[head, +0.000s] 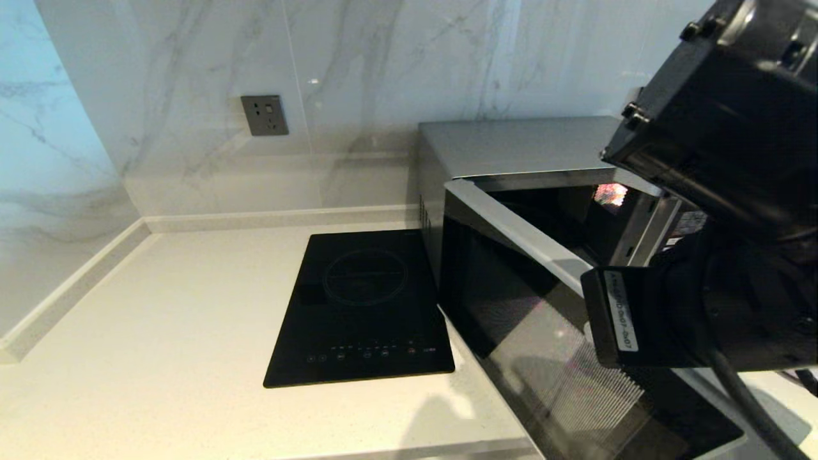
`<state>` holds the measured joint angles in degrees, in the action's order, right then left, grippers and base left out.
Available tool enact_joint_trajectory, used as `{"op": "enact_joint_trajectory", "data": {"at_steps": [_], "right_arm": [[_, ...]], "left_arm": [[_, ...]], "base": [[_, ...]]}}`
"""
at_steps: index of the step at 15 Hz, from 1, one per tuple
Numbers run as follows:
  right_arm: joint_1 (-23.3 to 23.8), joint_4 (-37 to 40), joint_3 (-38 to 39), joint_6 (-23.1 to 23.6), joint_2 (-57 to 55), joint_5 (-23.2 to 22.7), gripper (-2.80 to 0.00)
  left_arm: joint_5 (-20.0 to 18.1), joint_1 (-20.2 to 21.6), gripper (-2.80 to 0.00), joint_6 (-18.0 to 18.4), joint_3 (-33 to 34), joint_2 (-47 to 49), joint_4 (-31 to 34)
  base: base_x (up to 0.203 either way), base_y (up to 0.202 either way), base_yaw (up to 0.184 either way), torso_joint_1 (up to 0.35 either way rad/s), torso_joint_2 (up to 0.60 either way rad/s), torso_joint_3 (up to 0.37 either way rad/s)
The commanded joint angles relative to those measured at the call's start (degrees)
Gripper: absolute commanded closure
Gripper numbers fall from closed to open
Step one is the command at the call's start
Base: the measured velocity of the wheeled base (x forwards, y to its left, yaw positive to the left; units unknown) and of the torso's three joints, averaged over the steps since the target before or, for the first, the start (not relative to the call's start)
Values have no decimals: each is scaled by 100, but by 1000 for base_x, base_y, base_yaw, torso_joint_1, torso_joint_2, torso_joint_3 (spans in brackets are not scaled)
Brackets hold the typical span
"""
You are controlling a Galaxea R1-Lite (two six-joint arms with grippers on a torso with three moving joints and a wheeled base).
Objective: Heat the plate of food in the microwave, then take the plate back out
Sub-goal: Close the microwave oven
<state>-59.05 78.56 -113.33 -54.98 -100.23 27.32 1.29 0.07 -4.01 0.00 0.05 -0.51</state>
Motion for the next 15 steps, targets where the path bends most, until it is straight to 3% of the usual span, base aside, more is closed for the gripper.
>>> {"op": "enact_joint_trajectory", "data": {"at_steps": [1,6,11,15], "right_arm": [[332,46,101,-38,28,78,0],[1632,34,191,-11,-117,163,0],[2312,-69,181,59,-271,186,0],[3174,-471,182,140,-535,190,0]], "left_arm": [[3,1,0,-3,0,4,-2],[3,1,0,-3,0,4,-2],[3,1,0,-3,0,4,-2],[3,1,0,-3,0,4,-2]], "base": [[0,0,0,0,0,0],[0,0,0,0,0,0],[0,0,0,0,0,0],[0,0,0,0,0,0]]}}
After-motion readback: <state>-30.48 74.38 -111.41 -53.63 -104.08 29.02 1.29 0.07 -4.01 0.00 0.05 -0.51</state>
